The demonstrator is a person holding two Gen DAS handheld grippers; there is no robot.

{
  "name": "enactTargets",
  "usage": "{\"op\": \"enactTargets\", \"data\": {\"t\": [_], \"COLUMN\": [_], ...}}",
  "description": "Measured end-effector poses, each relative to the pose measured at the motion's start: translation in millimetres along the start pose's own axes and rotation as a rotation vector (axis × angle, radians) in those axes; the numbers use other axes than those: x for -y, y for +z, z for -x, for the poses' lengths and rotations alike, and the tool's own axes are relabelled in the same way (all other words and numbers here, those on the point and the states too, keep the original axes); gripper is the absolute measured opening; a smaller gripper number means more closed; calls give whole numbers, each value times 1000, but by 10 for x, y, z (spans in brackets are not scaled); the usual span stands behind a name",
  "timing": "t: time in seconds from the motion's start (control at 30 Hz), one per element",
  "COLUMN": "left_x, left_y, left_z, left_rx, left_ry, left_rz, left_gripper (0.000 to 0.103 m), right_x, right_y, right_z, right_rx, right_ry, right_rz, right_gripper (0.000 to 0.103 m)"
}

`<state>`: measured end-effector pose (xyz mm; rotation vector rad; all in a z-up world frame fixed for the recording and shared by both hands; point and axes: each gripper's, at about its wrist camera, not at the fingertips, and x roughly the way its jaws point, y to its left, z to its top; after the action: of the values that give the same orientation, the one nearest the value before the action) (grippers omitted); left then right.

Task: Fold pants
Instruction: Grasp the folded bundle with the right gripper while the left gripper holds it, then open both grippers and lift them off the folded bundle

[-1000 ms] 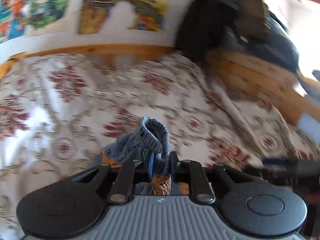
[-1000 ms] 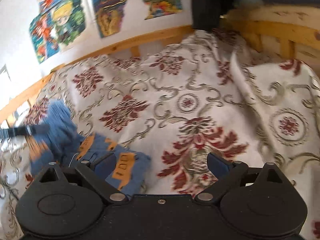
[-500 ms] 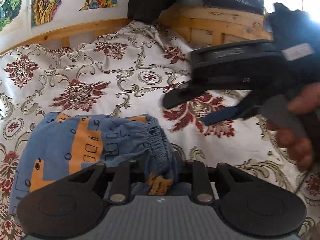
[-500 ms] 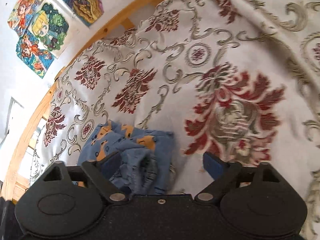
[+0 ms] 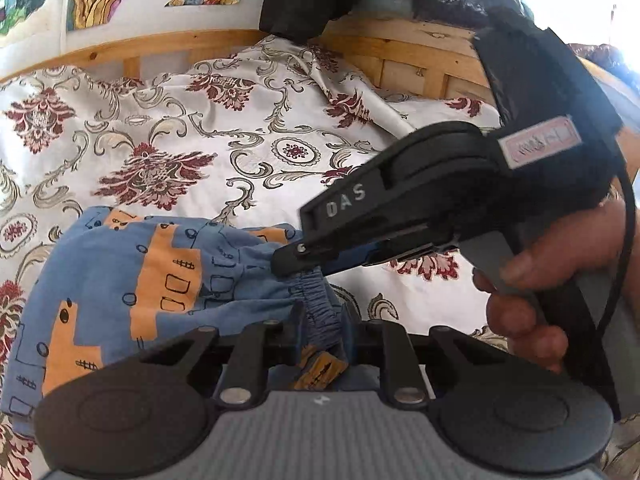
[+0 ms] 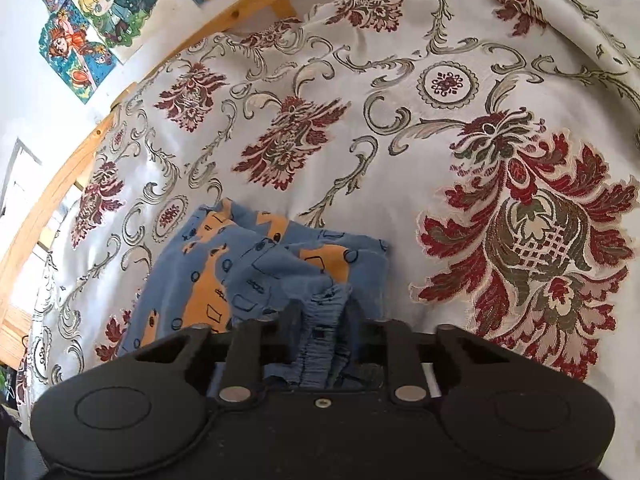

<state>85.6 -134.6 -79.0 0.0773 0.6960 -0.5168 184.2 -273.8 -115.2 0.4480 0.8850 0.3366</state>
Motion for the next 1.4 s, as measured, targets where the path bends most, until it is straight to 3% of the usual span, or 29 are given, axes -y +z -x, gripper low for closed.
{"op": "enactTargets", "data": {"t": [0.2, 0.33, 0.43, 0.5, 0.53, 0.57, 0.63, 0.7, 0.73, 0.77, 0.9, 1.03, 1.1, 1.23, 1.4], "left_x": [-3, -18, -135, -266, -344, -440, -623, -839, -930, -1032, -1348, -1579, -1635, -1605, -1497], "left_y": [65, 28, 13, 3, -15, -29, -10, 88, 136, 167, 135, -99, -166, -139, -29], "left_z": [88, 13, -1, 114, 200, 305, 468, 562, 580, 593, 525, 364, 350, 408, 489], "left_rx": [25, -13, -57, -75, -74, -64, -40, -45, -50, -55, -78, -171, -203, -222, -145], "left_ry": [-35, -78, -118, -114, -99, -69, -3, 78, 120, 172, 307, 343, 332, 376, 380], "left_rz": [25, 37, 96, 116, 119, 123, 136, 177, 195, 205, 200, 292, 333, 292, 257], "left_gripper": [20, 20, 20, 33, 52, 62, 65, 76, 88, 94, 94, 95, 96, 101, 102], "right_x": [-22, 19, 49, 42, 35, 19, -63, -196, -271, -345, -622, -588, -472, -283, -446], "right_y": [67, 46, -42, -106, -121, -134, -156, -198, -225, -255, -471, -754, -846, -889, -752], "right_z": [204, 135, 88, 144, 166, 189, 228, 253, 263, 270, 223, 59, 128, 322, 425], "right_rx": [37, 10, 9, 45, 53, 63, 93, 132, 152, 168, 204, 138, 147, 173, 253], "right_ry": [20, -36, -102, -116, -122, -126, -147, -176, -192, -199, -235, -380, -352, -308, -325], "right_rz": [-21, -3, 42, 85, 100, 117, 178, 263, 302, 338, 494, 572, 516, 397, 498], "right_gripper": [21, 23, 50, 67, 72, 79, 86, 94, 96, 98, 102, 102, 102, 102, 102]}}
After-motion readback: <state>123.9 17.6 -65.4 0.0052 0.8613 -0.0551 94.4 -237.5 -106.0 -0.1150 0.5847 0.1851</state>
